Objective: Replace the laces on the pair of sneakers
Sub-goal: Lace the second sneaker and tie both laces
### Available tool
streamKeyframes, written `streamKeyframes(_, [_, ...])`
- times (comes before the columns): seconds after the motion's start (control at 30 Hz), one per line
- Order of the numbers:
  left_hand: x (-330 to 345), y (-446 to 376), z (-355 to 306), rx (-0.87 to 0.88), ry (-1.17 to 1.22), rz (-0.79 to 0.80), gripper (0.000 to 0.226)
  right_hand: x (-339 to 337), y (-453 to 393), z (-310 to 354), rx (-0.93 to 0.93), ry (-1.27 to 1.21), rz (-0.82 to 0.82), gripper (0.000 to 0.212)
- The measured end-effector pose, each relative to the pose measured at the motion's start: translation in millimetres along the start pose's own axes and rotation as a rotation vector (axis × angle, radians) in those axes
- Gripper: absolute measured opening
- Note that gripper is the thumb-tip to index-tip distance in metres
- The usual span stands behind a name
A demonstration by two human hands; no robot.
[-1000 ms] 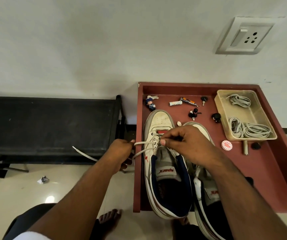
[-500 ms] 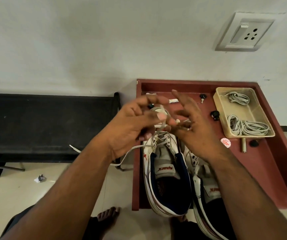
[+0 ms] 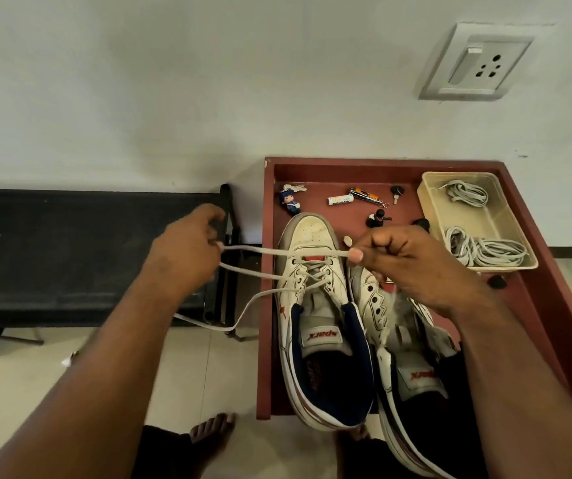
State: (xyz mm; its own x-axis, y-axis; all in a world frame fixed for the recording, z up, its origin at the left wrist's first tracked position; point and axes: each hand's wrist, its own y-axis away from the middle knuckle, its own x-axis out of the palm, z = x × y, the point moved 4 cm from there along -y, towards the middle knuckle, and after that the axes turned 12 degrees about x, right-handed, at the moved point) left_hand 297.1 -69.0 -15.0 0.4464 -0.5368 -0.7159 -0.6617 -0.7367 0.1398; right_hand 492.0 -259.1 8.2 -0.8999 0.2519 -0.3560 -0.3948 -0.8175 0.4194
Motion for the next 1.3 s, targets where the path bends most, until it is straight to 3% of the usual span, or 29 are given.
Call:
streamKeyframes(0.03, [11,4,-14,0.046,0.082,0.056,0.053,4,-1,2,0.001,0.005,0.000,0.026])
streamKeyframes(0.1, [33,15,-48,0.082,0.493,0.239,0.057,14,-2,7,-0.008,0.011,0.017,0.029])
streamKeyframes(0.17, [47,23,-71,0.095,0.715,0.387,0.044,18,-3,10,-0.012,0.024,0.011,0.031])
streamKeyframes(0.3, [31,16,-53,0.054,0.475,0.285,0.008,-3,-2,-1,0.065,-0.002,-0.045,0.020])
streamKeyframes(0.4, [9,8,-27,-0.029,0.050,0.141,0.007,-11,-1,-9,0.110,0.022,-0.046,0.010])
streamKeyframes(0.43, [9,10,-27,-0.048,0.011,0.149,0.011,-8,-2,-11,0.118,0.038,-0.037,0.010])
streamKeyframes(0.47, [15,12,-31,-0.048,0.069,0.193,0.022,-2,-3,-9,0.122,0.063,-0.025,0.010])
streamKeyframes(0.53, [34,17,-49,-0.019,0.404,0.302,0.047,11,-7,-3,0.109,0.111,-0.007,0.010])
streamKeyframes(0.6, [47,22,-65,0.016,0.596,0.366,0.050,19,-10,2,0.088,0.126,-0.026,0.010])
streamKeyframes(0.7, [51,21,-68,0.031,0.616,0.340,0.024,17,-11,4,0.108,0.067,-0.078,0.015])
streamKeyframes(0.8, [50,17,-59,0.015,0.490,0.214,0.004,13,-9,1,0.191,0.043,-0.121,0.020])
streamKeyframes(0.93, [57,15,-55,0.011,0.440,0.061,0.006,31,-14,-11,0.338,0.310,-0.104,0.038])
streamKeyframes(1.03, [68,17,-55,0.001,0.482,0.086,0.008,38,-17,-14,0.350,0.383,-0.110,0.032])
streamKeyframes(1.3, [82,21,-58,-0.034,0.592,0.124,0.008,23,-15,-24,0.486,-0.077,-0.100,0.028])
